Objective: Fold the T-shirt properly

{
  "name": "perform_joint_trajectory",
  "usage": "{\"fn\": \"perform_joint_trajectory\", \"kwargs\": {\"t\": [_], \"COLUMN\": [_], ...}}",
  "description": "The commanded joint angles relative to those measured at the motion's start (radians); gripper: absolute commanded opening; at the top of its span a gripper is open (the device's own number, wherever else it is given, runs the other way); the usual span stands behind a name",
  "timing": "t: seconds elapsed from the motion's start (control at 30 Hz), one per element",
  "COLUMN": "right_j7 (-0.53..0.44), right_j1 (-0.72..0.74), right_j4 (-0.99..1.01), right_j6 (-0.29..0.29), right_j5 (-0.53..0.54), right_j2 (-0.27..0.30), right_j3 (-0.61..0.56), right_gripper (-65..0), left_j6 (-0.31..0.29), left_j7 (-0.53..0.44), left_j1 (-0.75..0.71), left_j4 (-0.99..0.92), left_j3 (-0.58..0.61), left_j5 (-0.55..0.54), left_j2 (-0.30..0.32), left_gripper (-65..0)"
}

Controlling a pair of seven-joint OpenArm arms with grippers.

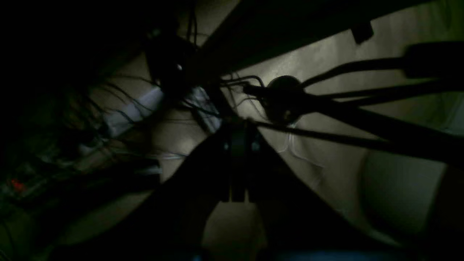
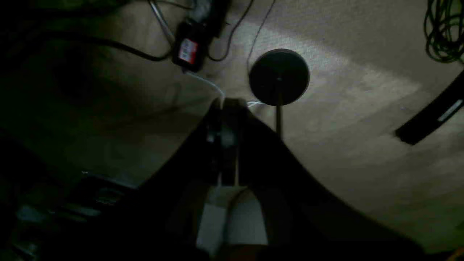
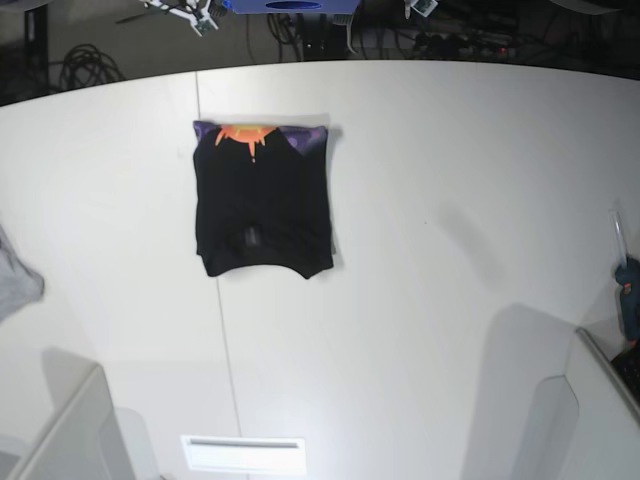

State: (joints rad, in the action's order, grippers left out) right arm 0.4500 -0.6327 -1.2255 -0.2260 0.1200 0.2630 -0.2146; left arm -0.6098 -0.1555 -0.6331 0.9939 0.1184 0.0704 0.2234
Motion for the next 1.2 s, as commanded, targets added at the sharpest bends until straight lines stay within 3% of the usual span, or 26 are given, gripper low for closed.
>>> {"fn": "perform_joint_trajectory", "kwargs": {"t": [0.0,0.13,0.3,0.43,0.53,0.97,1.17], "right_j7": [-0.02,-0.099,-0.251,-0.44,-0.57,-0.586,-0.586], "right_j1": [0.006,0.073,0.21,0.36,0.411,0.396,0.399], "right_j4": [0.037,0.201,0.522,0.893,1.057,1.048,1.048], "right_j6": [-0.006,-0.006,-0.006,-0.006,-0.005,0.001,0.001], "right_j5": [0.004,0.004,0.008,0.008,0.01,0.01,0.007], "right_j2": [0.011,0.026,0.014,-0.067,-0.116,-0.15,-0.175], "right_j3": [-0.026,-0.111,-0.227,-0.256,-0.233,0.063,0.094], "right_gripper": [-65.0,-65.0,-65.0,-65.0,-65.0,-65.0,-65.0], "left_j6": [-0.012,0.035,0.1,0.1,0.1,0.1,0.1], "left_j7": [-0.014,-0.026,-0.212,-0.35,-0.388,-0.388,-0.388], "left_j1": [0.005,0.085,0.241,0.393,0.43,0.483,0.493], "left_j4": [-0.034,-0.195,-0.571,-0.91,-0.953,-0.955,-0.953], "left_j3": [-0.001,-0.001,-0.001,0.0,0.0,0.011,0.005], "left_j5": [-0.008,-0.008,-0.008,-0.008,-0.008,0.001,0.002], "left_j2": [-0.014,-0.061,-0.121,-0.129,-0.123,-0.08,-0.078], "left_gripper": [-65.0,-65.0,-65.0,-65.0,-65.0,-65.0,-65.0]}}
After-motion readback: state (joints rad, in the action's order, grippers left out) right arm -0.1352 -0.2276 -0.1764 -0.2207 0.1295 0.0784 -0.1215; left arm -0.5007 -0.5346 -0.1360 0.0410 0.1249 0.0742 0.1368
